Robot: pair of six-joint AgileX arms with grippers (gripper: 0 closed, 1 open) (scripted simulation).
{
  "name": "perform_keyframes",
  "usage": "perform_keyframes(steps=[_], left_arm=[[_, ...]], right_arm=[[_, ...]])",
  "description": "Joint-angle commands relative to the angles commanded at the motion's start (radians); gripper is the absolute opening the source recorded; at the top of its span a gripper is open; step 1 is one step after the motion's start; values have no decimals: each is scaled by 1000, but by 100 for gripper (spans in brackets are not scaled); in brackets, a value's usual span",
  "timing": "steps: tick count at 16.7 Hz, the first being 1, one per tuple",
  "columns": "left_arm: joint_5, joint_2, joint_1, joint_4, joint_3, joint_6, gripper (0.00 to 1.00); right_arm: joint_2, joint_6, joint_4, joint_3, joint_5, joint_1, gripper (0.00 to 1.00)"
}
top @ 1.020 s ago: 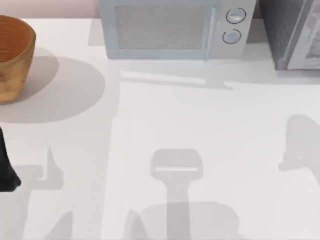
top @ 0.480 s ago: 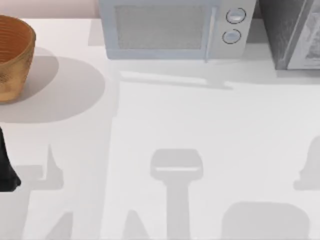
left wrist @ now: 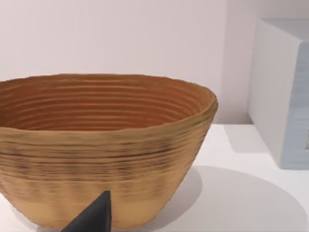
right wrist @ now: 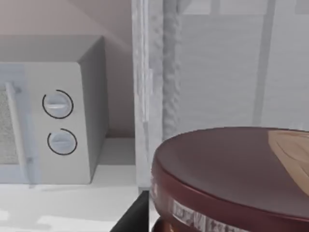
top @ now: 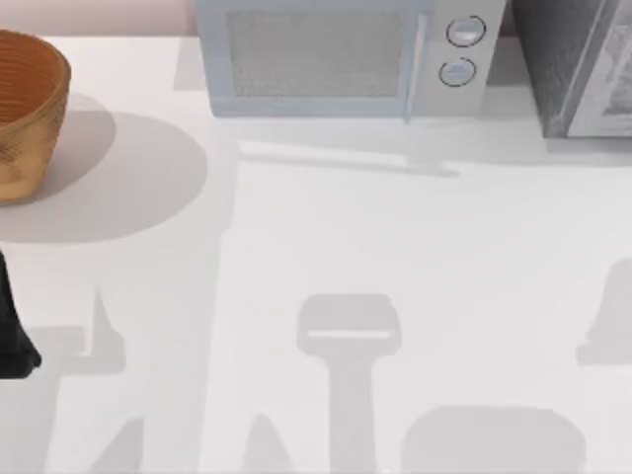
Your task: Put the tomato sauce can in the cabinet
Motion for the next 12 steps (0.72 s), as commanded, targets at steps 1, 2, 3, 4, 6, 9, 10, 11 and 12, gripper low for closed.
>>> perform_keyframes(steps=[1, 2, 3, 4, 6, 9, 10, 11, 12], left_arm=[[0, 0, 0, 0, 0, 0, 100], [0, 0, 0, 0, 0, 0, 100], [0, 0, 0, 0, 0, 0, 100], [0, 0, 0, 0, 0, 0, 100], [0, 0, 0, 0, 0, 0, 100], [0, 0, 0, 0, 0, 0, 100], [0, 0, 0, 0, 0, 0, 100], [0, 0, 0, 0, 0, 0, 100], [0, 0, 0, 0, 0, 0, 100]], right_arm=[[35, 1, -12, 50, 8, 5, 0], [78, 2, -28, 112, 16, 10, 0], [128, 3, -46, 182, 25, 15, 0], [181, 4, -67, 260, 33, 21, 0], [298, 5, -116, 422, 47, 34, 0], [471, 7, -199, 612, 66, 54, 0], [515, 8, -221, 669, 73, 60, 0], [554, 10, -237, 726, 81, 65, 0], [593, 11, -247, 787, 89, 69, 0]])
